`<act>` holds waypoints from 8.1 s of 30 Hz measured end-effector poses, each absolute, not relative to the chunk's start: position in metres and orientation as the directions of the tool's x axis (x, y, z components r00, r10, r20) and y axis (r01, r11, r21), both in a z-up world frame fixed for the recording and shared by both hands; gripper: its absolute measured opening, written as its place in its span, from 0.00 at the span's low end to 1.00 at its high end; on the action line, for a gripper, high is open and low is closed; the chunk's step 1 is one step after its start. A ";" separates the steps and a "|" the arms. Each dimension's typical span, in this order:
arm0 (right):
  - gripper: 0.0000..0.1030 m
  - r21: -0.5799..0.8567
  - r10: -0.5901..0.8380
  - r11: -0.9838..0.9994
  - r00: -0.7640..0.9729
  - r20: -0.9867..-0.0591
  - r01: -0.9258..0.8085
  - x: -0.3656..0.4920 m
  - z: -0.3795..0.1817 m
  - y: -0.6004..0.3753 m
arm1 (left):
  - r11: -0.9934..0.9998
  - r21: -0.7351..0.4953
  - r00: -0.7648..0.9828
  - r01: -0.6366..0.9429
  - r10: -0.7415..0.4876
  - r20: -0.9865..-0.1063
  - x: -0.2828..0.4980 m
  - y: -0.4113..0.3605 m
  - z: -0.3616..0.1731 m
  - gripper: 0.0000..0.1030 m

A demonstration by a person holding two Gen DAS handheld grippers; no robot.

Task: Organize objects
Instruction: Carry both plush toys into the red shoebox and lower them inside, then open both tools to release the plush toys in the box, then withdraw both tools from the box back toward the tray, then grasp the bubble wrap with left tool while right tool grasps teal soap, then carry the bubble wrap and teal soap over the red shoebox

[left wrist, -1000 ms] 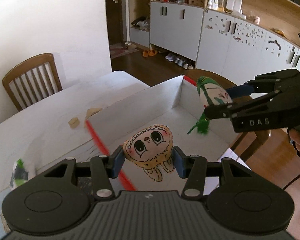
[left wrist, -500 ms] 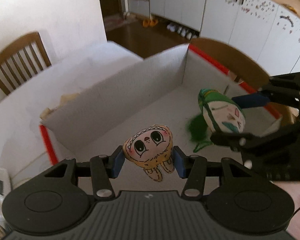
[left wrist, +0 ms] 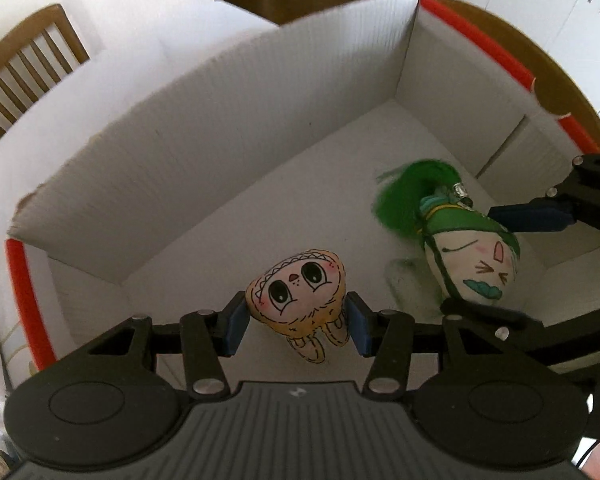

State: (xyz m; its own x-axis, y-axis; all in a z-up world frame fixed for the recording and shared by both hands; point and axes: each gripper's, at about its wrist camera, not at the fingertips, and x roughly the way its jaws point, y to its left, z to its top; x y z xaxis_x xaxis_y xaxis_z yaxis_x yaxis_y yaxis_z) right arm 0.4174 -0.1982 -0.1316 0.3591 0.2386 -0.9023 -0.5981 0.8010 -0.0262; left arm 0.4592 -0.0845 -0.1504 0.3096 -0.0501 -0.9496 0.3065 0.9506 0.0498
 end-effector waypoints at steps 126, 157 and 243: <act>0.99 0.113 0.455 0.839 0.574 -0.681 -0.531 0.189 -0.073 0.036 | 0.988 -0.151 0.751 0.035 -0.126 -0.648 0.142 0.282 -0.114 1.00; 0.62 0.068 0.492 0.599 0.299 -0.818 -0.798 0.166 -0.144 0.122 | 0.991 -0.108 0.672 0.080 -0.134 -0.728 0.189 0.285 -0.169 0.71; 0.36 0.064 0.421 0.842 0.580 -0.697 -0.535 0.329 -0.043 -0.212 | 0.960 -0.080 0.648 0.267 -0.240 -0.723 0.374 -0.042 -0.058 0.36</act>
